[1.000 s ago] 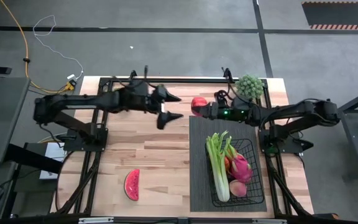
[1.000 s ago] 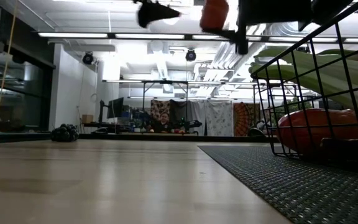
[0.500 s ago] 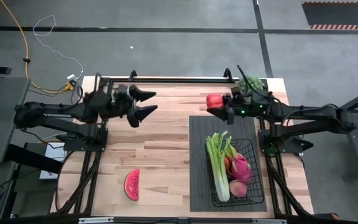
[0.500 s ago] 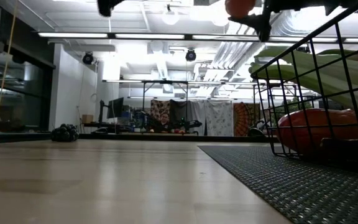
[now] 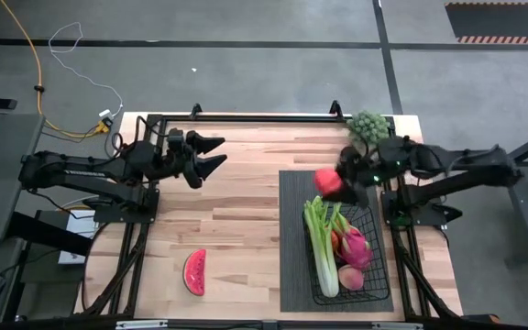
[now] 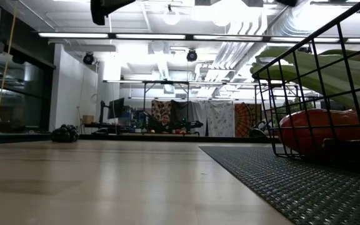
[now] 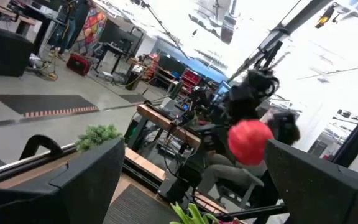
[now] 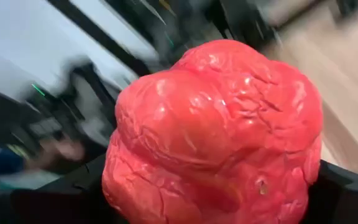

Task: Build produce basket
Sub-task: Put the squash into the black wire basket

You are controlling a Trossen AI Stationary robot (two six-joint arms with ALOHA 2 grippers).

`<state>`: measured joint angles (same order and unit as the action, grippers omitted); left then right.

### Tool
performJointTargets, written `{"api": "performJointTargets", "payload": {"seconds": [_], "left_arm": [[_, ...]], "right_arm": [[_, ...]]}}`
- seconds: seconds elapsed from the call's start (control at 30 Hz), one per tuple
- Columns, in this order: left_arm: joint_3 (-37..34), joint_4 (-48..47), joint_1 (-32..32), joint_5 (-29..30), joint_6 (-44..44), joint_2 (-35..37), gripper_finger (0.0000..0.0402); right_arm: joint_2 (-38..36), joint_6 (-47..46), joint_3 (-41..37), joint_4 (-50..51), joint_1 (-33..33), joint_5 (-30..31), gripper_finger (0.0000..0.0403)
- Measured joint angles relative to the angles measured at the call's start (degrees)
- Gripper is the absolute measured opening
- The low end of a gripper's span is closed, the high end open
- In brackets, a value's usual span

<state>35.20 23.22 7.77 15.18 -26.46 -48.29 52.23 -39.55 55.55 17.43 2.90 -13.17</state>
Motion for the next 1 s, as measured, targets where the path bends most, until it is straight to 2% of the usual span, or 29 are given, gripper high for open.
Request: {"api": "performJointTargets", "payload": {"seconds": [0.07, 0.13, 0.23, 0.37, 0.53, 0.67, 0.8, 1.0], "left_arm": [[0.00, -0.03, 0.02, -0.41, 0.11, -0.01, 0.0372], [0.00, -0.04, 0.07, -0.46, 0.17, -0.02, 0.0372], [0.00, -0.27, 0.07, -0.44, 0.34, -0.02, 0.0372], [0.00, -1.08, 0.07, 0.04, 1.56, -0.02, 0.0372], [0.00, -1.14, 0.07, 0.08, 1.58, -0.02, 0.0372], [0.00, -1.14, 0.07, 0.10, 1.56, -0.02, 0.0372], [0.00, -1.14, 0.07, 0.21, 1.25, -0.02, 0.0372], [0.00, -1.12, 0.07, 0.21, 1.19, -0.04, 0.0372]], "right_arm": [[1.02, -2.00, 5.82, 13.69, 5.54, 4.39, 0.0314], [2.26, -7.88, 9.65, 24.46, 11.47, 6.83, 0.0314], [4.14, -20.87, 11.34, 30.68, 20.39, 7.63, 0.0314], [8.09, -36.43, 9.87, 30.76, 30.84, 8.62, 0.0314], [16.29, -54.49, 8.87, 31.85, 38.40, 8.84, 0.0314], [22.80, -69.95, 8.85, 30.68, 41.42, 7.77, 0.0314], [28.35, -81.16, 8.81, 28.93, 43.03, 5.37, 0.0314], [34.25, -87.88, 8.81, 26.19, 43.47, 4.68, 0.0314]]}}
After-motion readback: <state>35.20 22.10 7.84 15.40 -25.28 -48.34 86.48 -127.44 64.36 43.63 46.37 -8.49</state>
